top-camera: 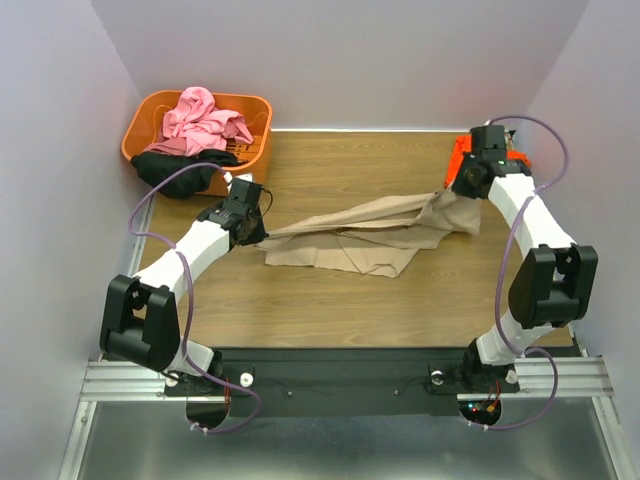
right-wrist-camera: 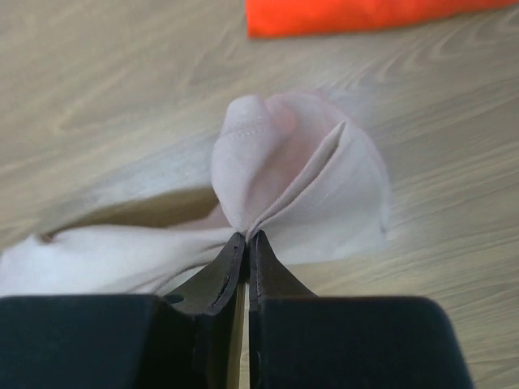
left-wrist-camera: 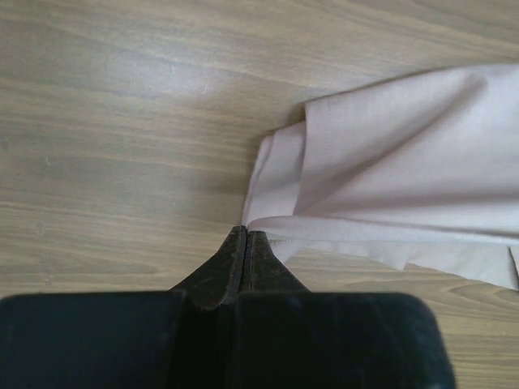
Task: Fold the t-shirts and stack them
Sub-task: Flatten the tshirt out
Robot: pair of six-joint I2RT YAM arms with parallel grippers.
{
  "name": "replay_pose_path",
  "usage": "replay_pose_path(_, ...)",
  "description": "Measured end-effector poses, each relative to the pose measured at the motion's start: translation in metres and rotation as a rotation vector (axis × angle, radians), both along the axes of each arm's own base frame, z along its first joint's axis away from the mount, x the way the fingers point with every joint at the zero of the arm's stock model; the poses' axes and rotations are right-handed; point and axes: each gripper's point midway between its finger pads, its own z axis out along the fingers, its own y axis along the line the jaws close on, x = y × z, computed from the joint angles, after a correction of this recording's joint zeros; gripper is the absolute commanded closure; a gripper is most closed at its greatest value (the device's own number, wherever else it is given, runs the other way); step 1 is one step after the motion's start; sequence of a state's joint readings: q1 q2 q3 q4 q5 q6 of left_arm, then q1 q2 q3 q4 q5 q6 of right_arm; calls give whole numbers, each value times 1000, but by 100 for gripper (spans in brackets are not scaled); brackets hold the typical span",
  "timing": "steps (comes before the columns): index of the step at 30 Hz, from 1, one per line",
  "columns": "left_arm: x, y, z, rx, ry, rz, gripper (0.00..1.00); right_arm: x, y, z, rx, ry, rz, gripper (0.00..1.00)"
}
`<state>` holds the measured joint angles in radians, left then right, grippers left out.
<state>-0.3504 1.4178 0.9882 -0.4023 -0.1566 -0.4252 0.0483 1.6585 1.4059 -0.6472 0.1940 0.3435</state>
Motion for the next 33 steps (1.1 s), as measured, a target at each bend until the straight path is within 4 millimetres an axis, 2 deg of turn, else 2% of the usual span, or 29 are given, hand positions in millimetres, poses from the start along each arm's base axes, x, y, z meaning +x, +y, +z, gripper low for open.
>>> replay_pose_path(2, 3, -1, 3, -4, -13, -2, 100, 3, -12, 20, -2, -49, -22, 93)
replay_pose_path(3, 3, -1, 4, -5, -16, -3, 100, 2, -13, 24, -1, -58, -24, 93)
replay_pose_path(6, 3, -1, 6, -5, -24, -2, 100, -7, -12, 19, 4, -41, -11, 93)
replay_pose_path(8, 1, 1, 9, -9, -35, -1, 100, -18, -9, 2, 16, 5, 0, 93)
replay_pose_path(11, -7, 4, 10, -16, -45, 2, 100, -41, -3, -35, 47, 104, 17, 91)
replay_pose_path(13, -17, 7, 3, -23, -36, 1, 100, -67, 3, -68, 77, 200, 29, 86)
replay_pose_path(14, -21, 7, -1, -26, -25, 0, 100, -78, 5, -79, 90, 237, 33, 81)
replay_pose_path(17, -34, 9, -17, -33, 16, 2, 100, -96, 8, -96, 109, 298, 38, 74)
replay_pose_path(21, -44, 10, -29, -40, 51, 5, 100, -95, 9, -96, 111, 294, 44, 69)
replay_pose_path(26, -41, 8, -27, -51, 40, 5, 100, -92, 10, -95, 114, 283, 46, 54)
replay_pose_path(33, -41, 6, -27, -57, 38, 0, 100, -91, 10, -95, 118, 279, 37, 50)
